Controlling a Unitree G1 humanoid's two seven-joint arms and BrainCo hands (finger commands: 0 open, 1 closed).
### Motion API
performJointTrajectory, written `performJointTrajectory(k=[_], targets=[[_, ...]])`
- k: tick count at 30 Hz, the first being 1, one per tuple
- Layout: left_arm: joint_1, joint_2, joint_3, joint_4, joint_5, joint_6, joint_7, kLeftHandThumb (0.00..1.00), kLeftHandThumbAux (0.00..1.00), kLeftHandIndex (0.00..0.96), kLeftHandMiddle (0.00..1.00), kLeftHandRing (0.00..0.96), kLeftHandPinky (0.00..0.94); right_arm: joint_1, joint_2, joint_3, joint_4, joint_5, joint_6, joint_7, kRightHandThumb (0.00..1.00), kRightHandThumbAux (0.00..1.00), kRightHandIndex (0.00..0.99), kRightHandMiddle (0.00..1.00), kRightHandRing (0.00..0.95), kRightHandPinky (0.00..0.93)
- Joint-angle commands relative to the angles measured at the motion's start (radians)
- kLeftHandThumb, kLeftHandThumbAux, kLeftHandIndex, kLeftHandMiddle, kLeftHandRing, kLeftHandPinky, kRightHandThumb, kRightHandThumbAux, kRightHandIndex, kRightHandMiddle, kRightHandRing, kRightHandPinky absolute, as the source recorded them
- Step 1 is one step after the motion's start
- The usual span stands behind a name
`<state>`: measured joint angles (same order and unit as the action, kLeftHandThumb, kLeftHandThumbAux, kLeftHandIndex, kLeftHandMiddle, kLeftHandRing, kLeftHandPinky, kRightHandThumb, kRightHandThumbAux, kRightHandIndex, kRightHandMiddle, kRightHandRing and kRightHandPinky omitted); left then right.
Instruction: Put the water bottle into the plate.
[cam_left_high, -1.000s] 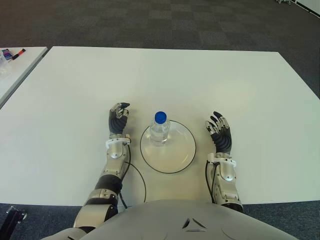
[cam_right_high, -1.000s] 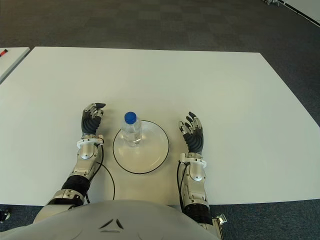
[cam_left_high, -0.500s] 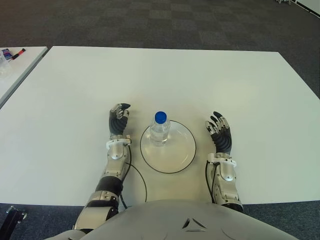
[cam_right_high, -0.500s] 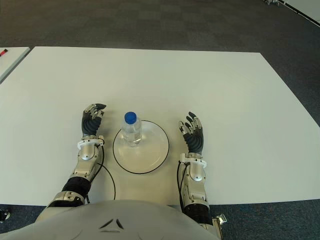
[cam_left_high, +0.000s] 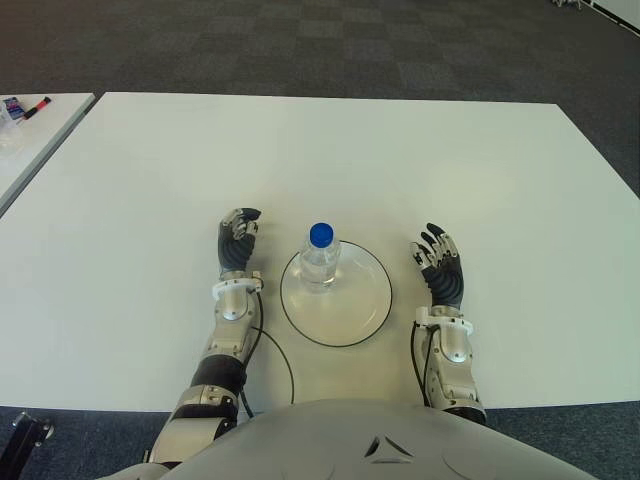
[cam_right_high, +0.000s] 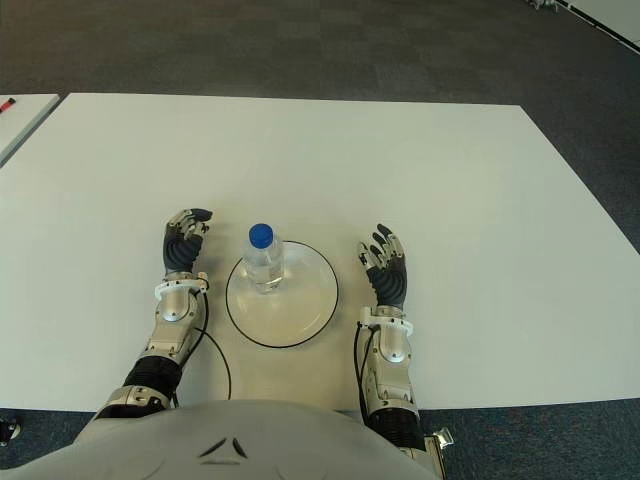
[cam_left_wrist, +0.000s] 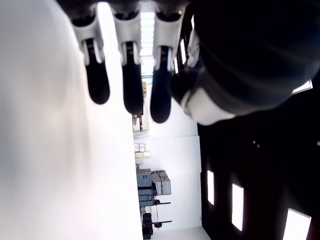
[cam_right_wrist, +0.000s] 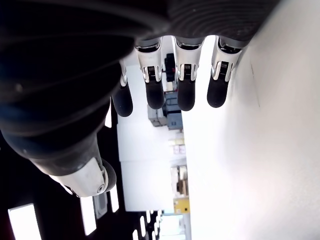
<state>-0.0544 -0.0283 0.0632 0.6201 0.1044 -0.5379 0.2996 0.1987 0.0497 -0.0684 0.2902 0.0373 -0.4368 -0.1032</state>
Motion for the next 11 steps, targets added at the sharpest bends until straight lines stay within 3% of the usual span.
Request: performJointTrajectory(k=[1, 11], targets=[[0.009, -0.004, 0.0, -0.011, 0.011, 0.015, 0.014, 0.709, 0.711, 0.418, 0.39, 0.412, 0.429, 0.044, 0.012, -0.005, 0.04, 0.0, 0.044, -0.001, 0.525, 0.708, 0.175, 0.142, 0.128, 0.173], [0.017, -0.007, 0.0, -0.031, 0.016, 0.026, 0.009, 0.71, 0.71, 0.418, 0.385, 0.407, 0.435, 0.043, 0.014, -0.006, 0.043, 0.003, 0.043, -0.002, 0.524, 0.722, 0.175, 0.142, 0.13, 0.175]])
